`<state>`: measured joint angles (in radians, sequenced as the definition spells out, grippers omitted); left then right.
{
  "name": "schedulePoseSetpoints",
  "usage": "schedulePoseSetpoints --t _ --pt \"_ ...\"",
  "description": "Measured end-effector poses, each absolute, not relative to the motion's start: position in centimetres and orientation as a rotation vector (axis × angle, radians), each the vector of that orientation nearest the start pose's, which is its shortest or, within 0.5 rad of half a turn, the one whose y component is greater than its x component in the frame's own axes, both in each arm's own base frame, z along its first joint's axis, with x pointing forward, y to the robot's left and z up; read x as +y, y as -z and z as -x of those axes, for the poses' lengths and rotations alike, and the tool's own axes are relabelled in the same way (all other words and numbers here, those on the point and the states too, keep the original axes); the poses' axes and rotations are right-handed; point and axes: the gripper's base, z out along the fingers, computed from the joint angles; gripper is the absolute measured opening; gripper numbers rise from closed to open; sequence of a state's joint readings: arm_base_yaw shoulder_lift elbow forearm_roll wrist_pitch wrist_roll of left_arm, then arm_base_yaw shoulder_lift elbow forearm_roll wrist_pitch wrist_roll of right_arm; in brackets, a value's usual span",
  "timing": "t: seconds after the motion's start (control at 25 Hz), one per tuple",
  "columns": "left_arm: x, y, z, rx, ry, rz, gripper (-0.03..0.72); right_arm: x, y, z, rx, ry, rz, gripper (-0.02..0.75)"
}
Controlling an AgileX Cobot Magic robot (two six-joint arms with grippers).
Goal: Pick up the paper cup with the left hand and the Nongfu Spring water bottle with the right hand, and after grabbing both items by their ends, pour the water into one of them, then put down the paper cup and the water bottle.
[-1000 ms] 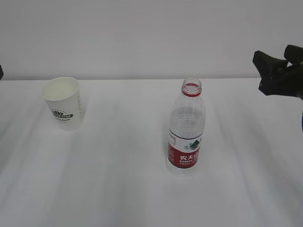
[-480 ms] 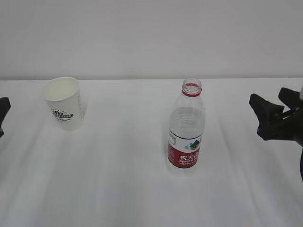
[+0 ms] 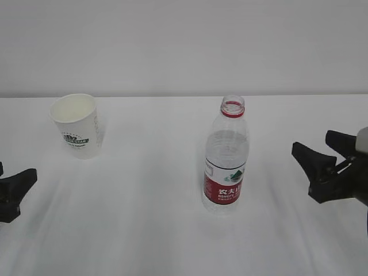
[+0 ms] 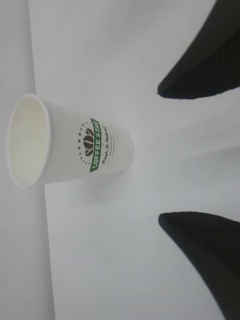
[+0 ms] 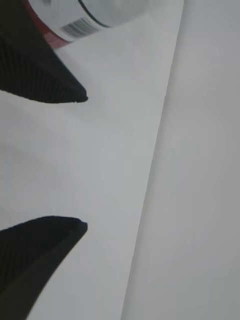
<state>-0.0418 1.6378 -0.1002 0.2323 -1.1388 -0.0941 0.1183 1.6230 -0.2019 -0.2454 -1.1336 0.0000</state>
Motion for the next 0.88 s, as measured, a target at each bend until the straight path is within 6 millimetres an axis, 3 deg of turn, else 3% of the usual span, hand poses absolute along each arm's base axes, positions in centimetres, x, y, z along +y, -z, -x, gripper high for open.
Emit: schedulePoseSetpoints --t 0.6,0.88 --pt "-3.6 -12.7 -19.0 1.874 0.292 -0.299 0.446 5.9 -13.4 -19.0 1.775 -0.329 0.575 0.535" --pt "-3.6 -12.7 -19.0 1.874 0.297 -0.3 0.444 6.0 -13.2 -18.5 1.785 -0.345 0.596 0.534"
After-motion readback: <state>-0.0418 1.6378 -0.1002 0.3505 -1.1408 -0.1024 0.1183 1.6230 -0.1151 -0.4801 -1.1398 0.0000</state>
